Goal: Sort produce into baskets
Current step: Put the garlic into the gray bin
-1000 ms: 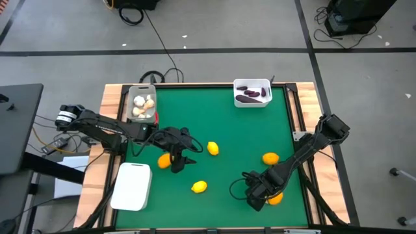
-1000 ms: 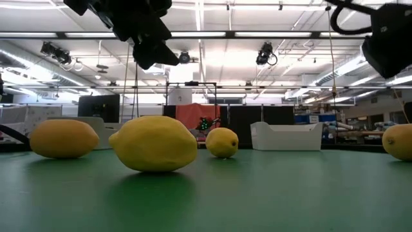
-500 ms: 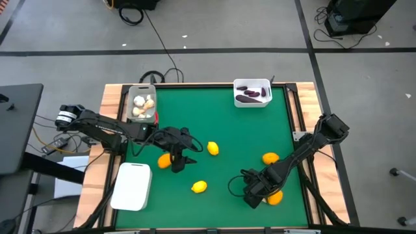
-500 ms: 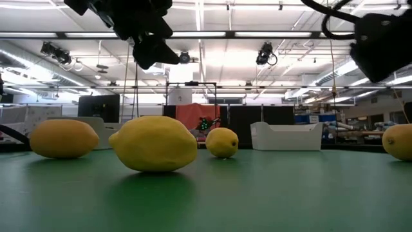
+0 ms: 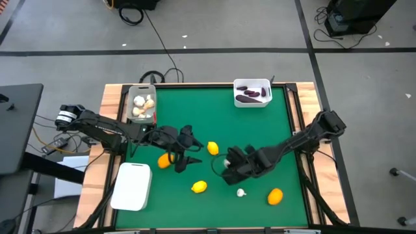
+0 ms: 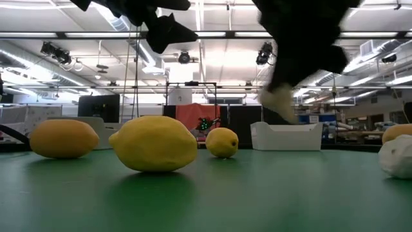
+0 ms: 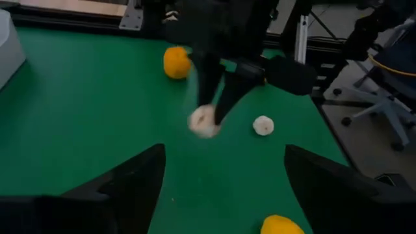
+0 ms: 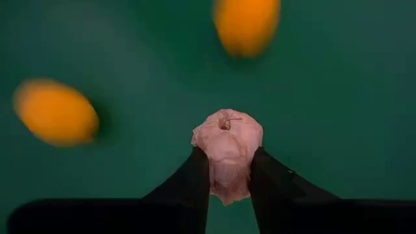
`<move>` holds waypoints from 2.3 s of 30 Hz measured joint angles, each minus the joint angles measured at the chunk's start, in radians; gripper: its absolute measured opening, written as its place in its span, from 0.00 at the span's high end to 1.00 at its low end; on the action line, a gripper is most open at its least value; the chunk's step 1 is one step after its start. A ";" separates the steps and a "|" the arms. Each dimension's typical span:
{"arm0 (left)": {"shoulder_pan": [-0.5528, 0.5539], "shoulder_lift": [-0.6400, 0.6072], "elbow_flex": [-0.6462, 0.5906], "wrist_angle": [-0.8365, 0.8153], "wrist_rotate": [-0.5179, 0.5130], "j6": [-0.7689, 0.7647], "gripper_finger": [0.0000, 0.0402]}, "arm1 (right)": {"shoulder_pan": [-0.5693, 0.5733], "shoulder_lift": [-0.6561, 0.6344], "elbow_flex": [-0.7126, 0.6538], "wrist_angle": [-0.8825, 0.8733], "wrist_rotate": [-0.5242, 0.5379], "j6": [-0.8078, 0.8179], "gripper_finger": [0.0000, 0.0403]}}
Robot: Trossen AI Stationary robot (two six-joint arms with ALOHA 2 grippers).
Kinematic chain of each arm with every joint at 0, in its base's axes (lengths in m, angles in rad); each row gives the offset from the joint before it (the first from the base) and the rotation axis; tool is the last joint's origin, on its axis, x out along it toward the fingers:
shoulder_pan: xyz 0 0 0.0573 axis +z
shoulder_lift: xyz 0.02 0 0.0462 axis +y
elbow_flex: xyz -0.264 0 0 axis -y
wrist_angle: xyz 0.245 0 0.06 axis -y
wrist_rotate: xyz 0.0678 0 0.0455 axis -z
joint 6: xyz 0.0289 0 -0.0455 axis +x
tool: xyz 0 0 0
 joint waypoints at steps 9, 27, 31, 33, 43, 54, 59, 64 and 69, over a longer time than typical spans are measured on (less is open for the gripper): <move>-0.013 0.000 0.000 -0.003 0.010 -0.007 0.18 | -0.115 0.000 0.077 0.275 0.001 -0.612 0.76; -0.013 0.000 0.000 -0.042 -0.038 -0.093 0.33 | -0.247 -0.032 0.077 0.478 -0.309 -0.841 0.76; -0.013 0.000 0.000 -0.051 -0.039 -0.094 0.45 | -0.251 -0.032 0.077 0.490 -0.316 -0.840 0.75; -0.013 0.000 0.000 -0.062 -0.037 -0.093 0.51 | -0.251 -0.032 0.077 0.496 -0.320 -0.840 0.74; 0.014 -0.002 0.002 -0.102 -0.022 -0.113 0.69 | -0.297 -0.037 0.077 0.493 -0.459 -0.740 0.54; 0.322 -0.019 -0.002 -0.490 -0.064 -0.255 0.69 | -0.407 -0.053 0.078 0.083 -0.439 -0.593 0.46; 0.475 -0.092 0.029 -0.684 -0.258 -0.250 0.69 | -0.417 -0.053 0.067 0.061 -0.413 -0.633 0.46; 0.645 -0.163 0.039 -0.870 -0.363 -0.283 0.69 | -0.428 -0.046 0.066 0.072 -0.391 -0.689 0.46; 0.791 -0.153 -0.011 -0.977 -0.333 -0.333 0.69 | -0.458 -0.044 0.066 0.116 -0.362 -0.798 0.46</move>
